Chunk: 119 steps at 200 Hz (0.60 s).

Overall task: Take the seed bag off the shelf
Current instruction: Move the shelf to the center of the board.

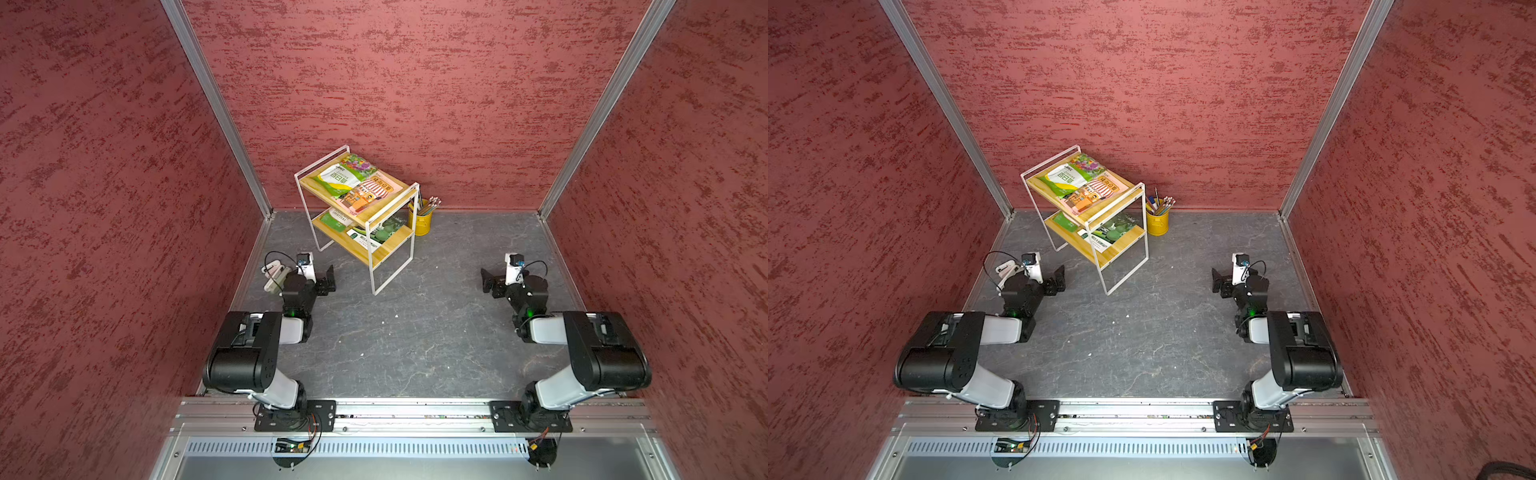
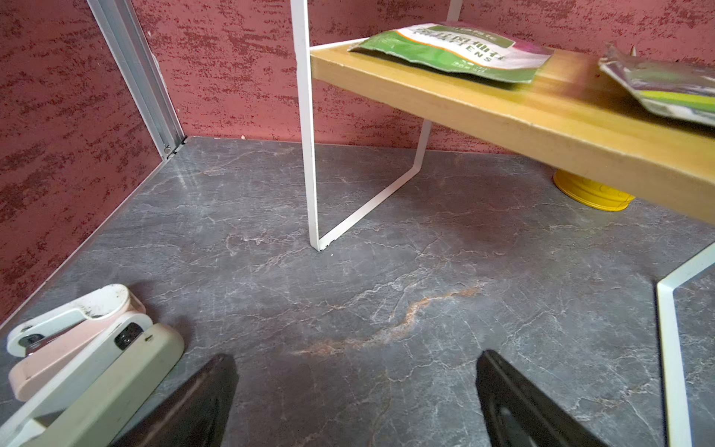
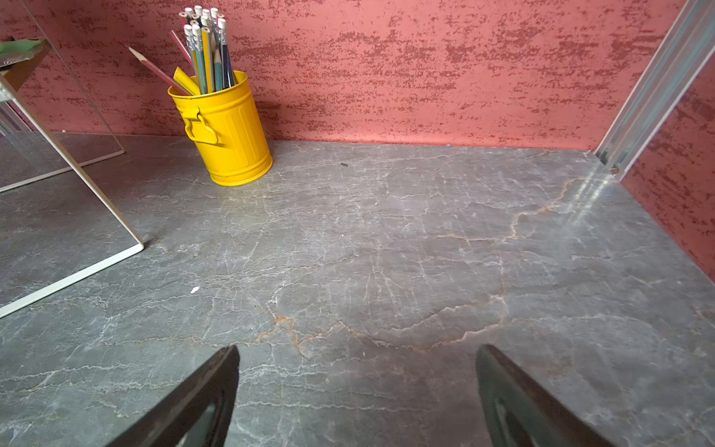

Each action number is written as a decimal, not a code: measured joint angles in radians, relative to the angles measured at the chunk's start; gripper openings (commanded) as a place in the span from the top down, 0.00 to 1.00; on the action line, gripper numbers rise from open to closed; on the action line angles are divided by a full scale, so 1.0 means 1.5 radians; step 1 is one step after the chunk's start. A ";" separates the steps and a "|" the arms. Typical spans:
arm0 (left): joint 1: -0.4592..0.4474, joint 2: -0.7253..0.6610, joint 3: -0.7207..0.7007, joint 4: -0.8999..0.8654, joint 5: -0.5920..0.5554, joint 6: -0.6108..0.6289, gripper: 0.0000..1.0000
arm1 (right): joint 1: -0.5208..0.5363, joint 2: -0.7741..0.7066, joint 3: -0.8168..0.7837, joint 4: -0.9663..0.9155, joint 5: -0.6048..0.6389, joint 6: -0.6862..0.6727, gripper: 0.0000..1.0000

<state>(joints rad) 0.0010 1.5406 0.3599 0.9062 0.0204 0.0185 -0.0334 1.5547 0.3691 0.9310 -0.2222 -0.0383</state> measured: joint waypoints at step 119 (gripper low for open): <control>0.026 0.000 0.004 -0.006 0.024 -0.002 0.00 | 0.000 0.000 0.000 -0.001 -0.001 0.001 0.02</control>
<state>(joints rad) 0.0395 1.5406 0.3656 0.8974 0.0563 0.0162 -0.0334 1.5547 0.3691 0.9302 -0.2234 -0.0376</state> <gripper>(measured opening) 0.996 0.984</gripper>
